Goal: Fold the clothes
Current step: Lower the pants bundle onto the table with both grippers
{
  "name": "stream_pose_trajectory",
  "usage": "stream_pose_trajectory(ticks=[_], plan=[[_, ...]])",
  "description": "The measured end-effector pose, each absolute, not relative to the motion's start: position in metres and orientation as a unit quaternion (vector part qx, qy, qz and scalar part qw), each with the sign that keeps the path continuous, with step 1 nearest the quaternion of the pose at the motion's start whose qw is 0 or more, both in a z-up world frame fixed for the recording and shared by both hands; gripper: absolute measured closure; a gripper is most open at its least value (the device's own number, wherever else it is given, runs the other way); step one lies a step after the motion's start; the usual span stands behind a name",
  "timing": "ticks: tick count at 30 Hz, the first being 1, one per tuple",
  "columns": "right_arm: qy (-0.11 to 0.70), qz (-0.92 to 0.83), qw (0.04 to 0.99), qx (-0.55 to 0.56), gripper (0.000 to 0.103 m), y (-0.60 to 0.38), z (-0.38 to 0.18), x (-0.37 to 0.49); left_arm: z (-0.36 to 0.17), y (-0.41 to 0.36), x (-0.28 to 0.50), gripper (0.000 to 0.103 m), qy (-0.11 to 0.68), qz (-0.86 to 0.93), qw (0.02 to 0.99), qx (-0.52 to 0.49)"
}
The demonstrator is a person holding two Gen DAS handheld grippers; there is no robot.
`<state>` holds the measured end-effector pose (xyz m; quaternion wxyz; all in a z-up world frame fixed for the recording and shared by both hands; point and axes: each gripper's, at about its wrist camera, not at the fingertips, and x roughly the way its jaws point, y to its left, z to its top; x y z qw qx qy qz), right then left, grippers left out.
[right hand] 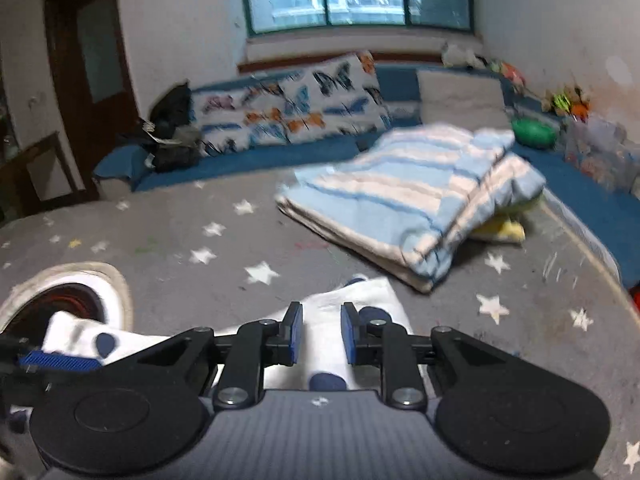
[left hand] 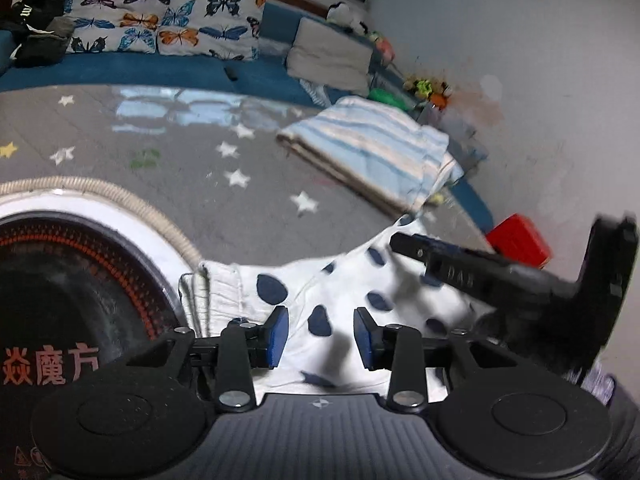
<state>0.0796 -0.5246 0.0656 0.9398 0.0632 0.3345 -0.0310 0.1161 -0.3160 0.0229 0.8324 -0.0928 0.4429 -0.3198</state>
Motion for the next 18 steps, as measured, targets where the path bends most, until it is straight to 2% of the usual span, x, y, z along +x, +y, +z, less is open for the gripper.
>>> stream_pose_trajectory(ticks=[3,18], plan=[[0.346,-0.039,0.935,0.073,0.084,-0.532,0.054,0.086,0.017,-0.314,0.118,0.069,0.443,-0.322,0.832,-0.091],[0.347,-0.004,0.937,0.043,0.082,-0.515,0.077,-0.020,0.038,-0.305,0.069,0.066,0.406,-0.345,0.845,-0.052]])
